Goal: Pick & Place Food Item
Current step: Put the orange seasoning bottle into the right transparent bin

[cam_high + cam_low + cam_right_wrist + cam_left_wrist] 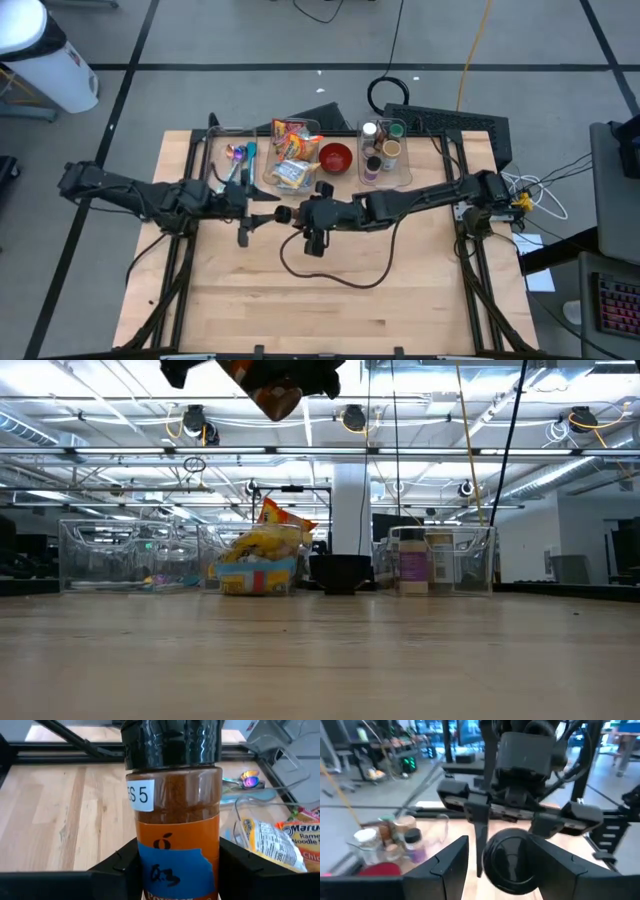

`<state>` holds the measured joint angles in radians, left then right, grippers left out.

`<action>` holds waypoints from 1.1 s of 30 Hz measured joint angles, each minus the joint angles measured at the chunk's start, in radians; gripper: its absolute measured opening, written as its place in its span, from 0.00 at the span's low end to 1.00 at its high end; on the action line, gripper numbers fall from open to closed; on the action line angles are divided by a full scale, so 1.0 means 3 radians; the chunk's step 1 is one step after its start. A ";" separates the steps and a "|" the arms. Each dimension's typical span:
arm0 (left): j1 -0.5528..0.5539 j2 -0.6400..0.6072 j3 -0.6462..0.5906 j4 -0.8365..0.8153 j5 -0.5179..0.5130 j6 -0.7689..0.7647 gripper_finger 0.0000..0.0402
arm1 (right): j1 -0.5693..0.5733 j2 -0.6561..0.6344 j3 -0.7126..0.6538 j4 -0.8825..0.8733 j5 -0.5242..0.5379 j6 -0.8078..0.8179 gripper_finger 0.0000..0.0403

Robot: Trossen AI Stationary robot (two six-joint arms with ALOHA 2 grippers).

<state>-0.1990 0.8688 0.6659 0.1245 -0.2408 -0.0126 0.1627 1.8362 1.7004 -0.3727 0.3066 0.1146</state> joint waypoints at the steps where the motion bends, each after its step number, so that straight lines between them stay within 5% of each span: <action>1: 0.0029 0.0037 0.0000 0.0015 0.0078 -0.0026 0.52 | 0.0000 0.0000 0.0000 -0.0016 -0.0009 -0.0002 0.43; 14: 0.0152 0.0375 0.0005 0.0384 0.0561 -0.0043 0.52 | 0.0000 0.0009 -0.0006 -0.0029 -0.0065 0.0006 0.43; 23: 0.0131 0.0194 -0.0001 0.0360 0.0059 0.0388 0.52 | -0.0028 0.0004 -0.0003 0.0064 0.0007 -0.0046 0.42; 33: 0.0141 -0.0547 -0.0004 0.0046 -0.0131 0.0474 0.52 | -0.0138 -0.0308 0.0004 0.0364 -0.0069 -0.0355 0.41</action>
<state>-0.1568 0.7047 0.6647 0.1383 -0.2799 0.1298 0.1214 1.7439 1.7016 -0.2634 0.2858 0.0081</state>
